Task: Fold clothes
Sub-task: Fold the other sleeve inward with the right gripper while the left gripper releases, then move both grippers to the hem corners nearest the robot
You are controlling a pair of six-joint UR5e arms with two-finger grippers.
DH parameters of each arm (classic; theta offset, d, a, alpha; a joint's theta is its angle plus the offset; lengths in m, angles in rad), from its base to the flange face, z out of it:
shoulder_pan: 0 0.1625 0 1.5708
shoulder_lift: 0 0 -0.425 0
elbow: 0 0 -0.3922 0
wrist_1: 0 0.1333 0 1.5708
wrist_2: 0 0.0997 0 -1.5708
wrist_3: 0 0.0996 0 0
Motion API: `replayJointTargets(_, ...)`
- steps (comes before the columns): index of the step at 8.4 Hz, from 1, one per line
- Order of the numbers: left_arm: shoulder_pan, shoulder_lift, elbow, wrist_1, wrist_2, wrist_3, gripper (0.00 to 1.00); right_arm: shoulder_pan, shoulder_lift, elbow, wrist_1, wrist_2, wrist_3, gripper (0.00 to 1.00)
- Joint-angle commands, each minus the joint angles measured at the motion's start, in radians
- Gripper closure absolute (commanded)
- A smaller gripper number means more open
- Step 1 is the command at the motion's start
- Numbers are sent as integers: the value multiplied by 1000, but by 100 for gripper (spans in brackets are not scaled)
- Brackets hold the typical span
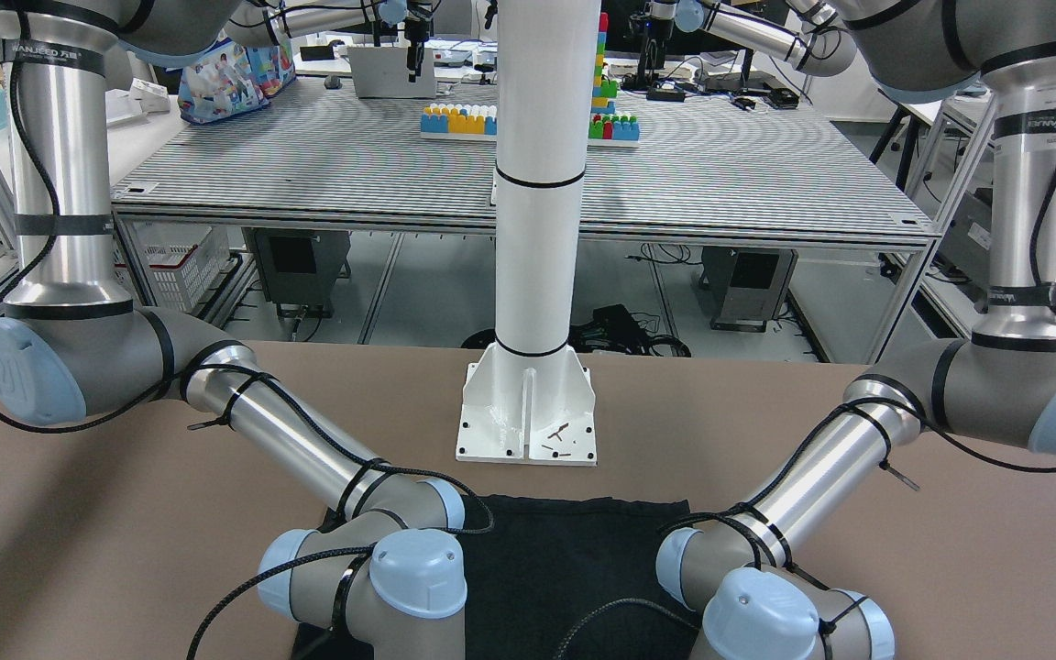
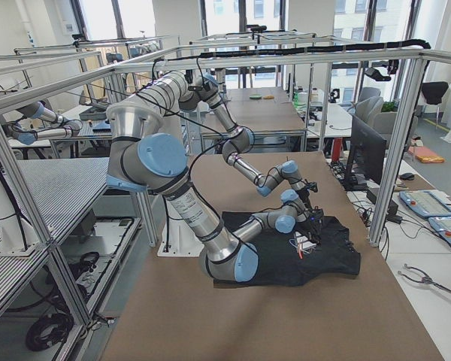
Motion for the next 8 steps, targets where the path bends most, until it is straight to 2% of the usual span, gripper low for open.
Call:
replayJointTargets(1, -28, 168, -230, 4, -75, -50, 0, 1, -29, 123, -50, 128, -99, 4)
replayJointTargets(2, -25, 270, -333, 3, -66, -144, 0, -17, -126, 256, -50, 130, -78, 4)
replayJointTargets(3, -16, 358, -431, -1, -59, -233, 0, -67, -274, 449, -50, 122, -32, 5)
replayJointTargets(5, 83, 511, -614, -4, 40, -396, 0, -156, -505, 742, -46, 70, 180, 6)
replayJointTargets(6, 168, 574, -684, -17, 105, -482, 0, -215, -579, 804, -47, 24, 279, 6)
replayJointTargets(8, 324, 664, -734, -100, 234, -608, 0, -346, -630, 823, -39, -123, 431, 6)
